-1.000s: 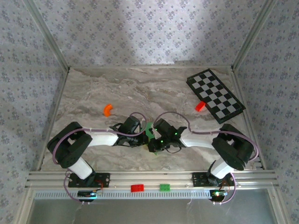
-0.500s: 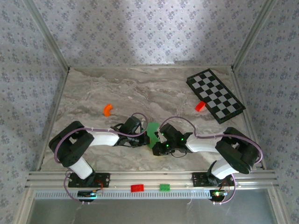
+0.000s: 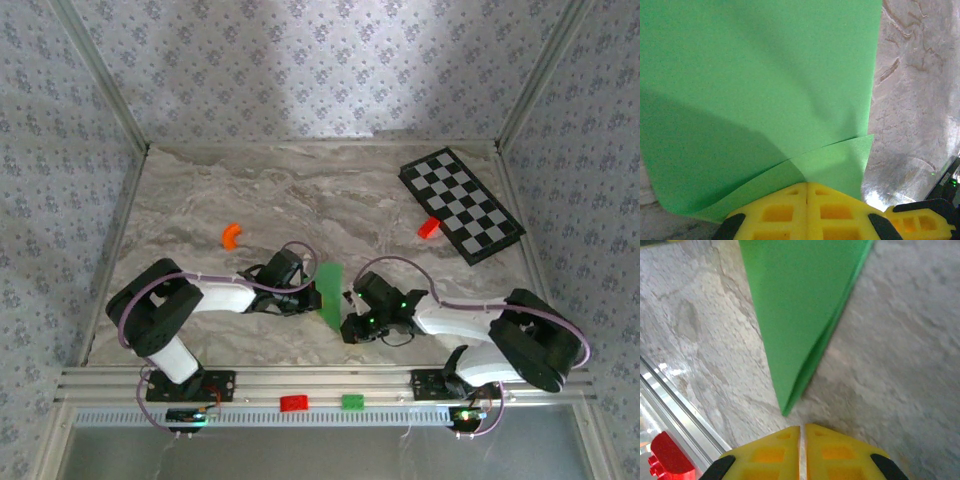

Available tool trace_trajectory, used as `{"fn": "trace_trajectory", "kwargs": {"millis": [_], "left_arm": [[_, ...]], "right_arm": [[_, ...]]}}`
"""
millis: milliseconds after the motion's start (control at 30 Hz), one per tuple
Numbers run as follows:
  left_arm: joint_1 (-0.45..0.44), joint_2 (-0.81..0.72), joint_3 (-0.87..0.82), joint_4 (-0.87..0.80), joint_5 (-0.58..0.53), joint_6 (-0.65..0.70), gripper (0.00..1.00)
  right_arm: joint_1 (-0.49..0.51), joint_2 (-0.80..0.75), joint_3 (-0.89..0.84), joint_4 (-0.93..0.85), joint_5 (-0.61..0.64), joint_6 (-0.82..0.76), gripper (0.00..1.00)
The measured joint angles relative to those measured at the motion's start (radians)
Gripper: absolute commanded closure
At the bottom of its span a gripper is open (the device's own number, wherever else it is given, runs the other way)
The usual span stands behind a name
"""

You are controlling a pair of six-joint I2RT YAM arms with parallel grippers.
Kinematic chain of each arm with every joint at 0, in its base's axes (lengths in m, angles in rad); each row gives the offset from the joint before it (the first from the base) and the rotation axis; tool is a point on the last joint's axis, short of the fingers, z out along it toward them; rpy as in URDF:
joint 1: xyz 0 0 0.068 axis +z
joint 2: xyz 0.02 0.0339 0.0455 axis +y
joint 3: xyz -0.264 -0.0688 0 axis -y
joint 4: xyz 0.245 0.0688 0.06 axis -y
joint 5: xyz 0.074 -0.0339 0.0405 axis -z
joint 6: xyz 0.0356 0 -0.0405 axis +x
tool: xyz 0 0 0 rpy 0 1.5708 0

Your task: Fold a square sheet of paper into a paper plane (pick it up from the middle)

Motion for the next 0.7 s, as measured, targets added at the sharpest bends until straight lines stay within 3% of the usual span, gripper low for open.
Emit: {"fn": "trace_trajectory", "kwargs": {"millis": [100,267,700], "left_arm": [[0.0,0.0,0.0,0.0,0.0,-0.003,1.0],[0.0,-0.002,0.0,0.0,-0.001,-0.003,1.0],[0.0,-0.002,0.003,-0.004,-0.001,-0.008,1.0]], "right_arm": [[-0.015,-0.055,0.0,-0.035,0.005,0.0,0.99],[-0.055,-0.074,0.033,-0.011,0.002,0.039,1.0],[-0.087,0.231,0.21,0.05,-0.028,0.095,1.0]]}}
